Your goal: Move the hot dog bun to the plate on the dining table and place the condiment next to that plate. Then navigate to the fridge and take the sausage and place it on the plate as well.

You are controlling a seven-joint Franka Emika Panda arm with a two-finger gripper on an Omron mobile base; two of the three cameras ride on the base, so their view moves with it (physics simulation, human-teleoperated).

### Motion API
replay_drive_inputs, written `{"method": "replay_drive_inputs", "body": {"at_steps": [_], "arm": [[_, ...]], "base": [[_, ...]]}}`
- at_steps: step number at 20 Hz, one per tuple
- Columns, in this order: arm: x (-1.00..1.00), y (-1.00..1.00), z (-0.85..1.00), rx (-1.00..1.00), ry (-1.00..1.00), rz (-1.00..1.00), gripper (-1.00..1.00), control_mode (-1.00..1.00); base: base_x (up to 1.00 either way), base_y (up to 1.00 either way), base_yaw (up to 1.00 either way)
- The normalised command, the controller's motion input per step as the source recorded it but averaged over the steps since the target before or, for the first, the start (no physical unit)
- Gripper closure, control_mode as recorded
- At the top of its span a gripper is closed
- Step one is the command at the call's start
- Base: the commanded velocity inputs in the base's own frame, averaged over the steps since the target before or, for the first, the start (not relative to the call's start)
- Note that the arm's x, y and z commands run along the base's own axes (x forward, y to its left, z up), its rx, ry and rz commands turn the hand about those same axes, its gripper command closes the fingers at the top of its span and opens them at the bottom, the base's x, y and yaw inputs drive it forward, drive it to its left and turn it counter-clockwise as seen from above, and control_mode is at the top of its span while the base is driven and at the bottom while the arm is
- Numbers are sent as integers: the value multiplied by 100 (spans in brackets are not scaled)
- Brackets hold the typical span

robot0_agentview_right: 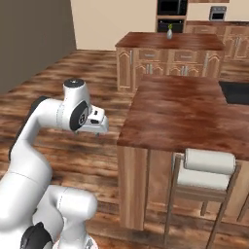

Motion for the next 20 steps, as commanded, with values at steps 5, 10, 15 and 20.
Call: {"method": "replay_drive_inputs", "body": {"at_steps": [5, 10, 15, 20], "arm": [[0, 0, 0, 0, 0, 0, -100, 100], [0, 0, 0, 0, 0, 0, -100, 100], [0, 0, 0, 0, 0, 0, -100, 100], [0, 0, 0, 0, 0, 0, -100, 100]], "base": [[76, 100, -20], [100, 99, -20], [100, 87, -24], [100, 67, -31]]}}
